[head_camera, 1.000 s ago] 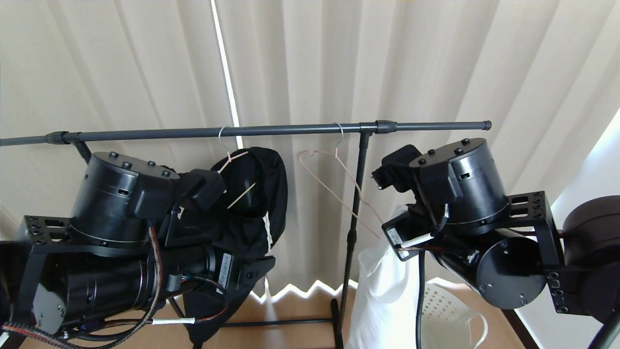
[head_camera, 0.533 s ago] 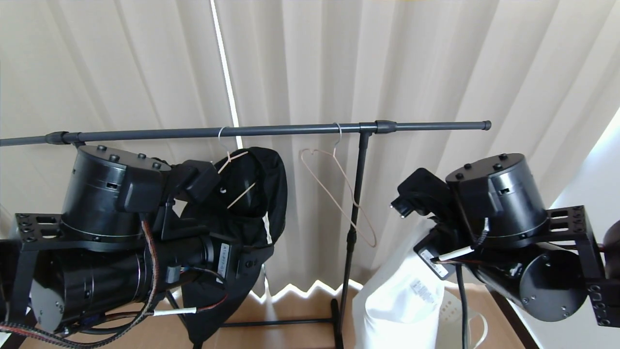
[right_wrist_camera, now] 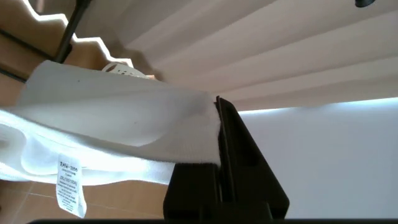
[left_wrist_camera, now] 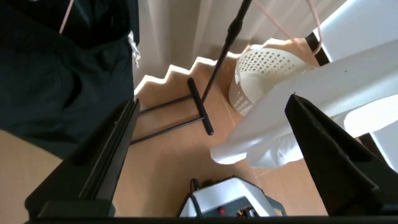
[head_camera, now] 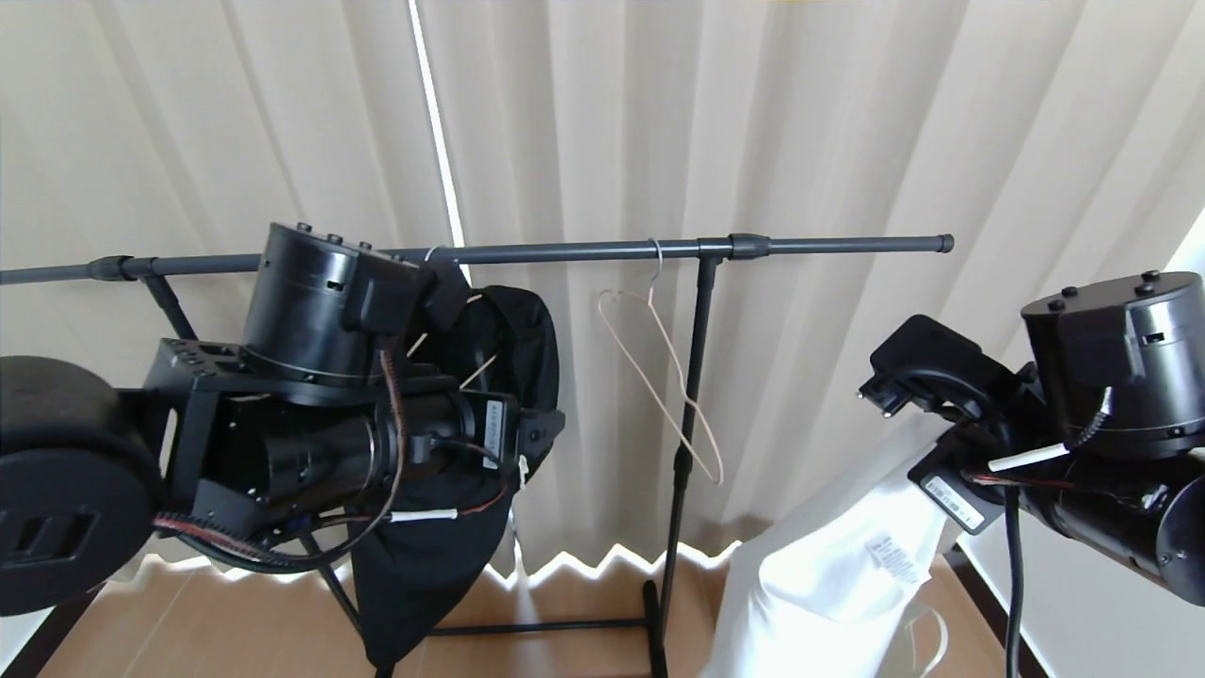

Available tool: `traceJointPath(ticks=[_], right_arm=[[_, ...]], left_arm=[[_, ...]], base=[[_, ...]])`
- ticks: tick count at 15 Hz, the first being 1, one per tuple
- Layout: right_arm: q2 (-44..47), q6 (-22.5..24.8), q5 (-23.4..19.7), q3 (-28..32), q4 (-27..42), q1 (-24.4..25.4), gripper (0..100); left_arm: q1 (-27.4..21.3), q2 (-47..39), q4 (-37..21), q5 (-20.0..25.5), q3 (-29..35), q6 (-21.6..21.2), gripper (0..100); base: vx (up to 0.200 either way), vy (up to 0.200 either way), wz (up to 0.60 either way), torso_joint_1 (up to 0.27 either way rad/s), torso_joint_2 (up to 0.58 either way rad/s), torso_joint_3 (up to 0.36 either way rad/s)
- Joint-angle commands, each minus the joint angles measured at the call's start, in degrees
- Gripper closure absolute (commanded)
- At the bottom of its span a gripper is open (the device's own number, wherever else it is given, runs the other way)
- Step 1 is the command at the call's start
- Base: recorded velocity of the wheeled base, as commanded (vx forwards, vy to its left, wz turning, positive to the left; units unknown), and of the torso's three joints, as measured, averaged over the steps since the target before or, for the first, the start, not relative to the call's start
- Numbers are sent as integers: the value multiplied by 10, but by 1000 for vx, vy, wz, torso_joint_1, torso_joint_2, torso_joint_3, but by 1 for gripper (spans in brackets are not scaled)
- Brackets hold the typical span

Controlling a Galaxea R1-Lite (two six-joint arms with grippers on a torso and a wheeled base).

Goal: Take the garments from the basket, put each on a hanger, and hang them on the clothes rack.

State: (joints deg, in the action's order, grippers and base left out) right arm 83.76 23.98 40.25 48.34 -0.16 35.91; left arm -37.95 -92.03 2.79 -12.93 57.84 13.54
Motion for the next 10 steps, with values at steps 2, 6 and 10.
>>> traceJointPath(ticks=[2,6,10], right_arm=[[-48,26,-1,-14,0,-6,100],[-55,40,-17,-20,-1,-6,100],[-49,41,-18,-20,-1,-5,100]], left_arm=[[-11,-89,-3,-17,84,0,0],[-11,-181,-4,-17,200,0,0],[-12,-286,-3,-17,347,-2,0]], base=[[0,0,0,0,0,0],[0,0,0,0,0,0],[0,0,0,0,0,0]])
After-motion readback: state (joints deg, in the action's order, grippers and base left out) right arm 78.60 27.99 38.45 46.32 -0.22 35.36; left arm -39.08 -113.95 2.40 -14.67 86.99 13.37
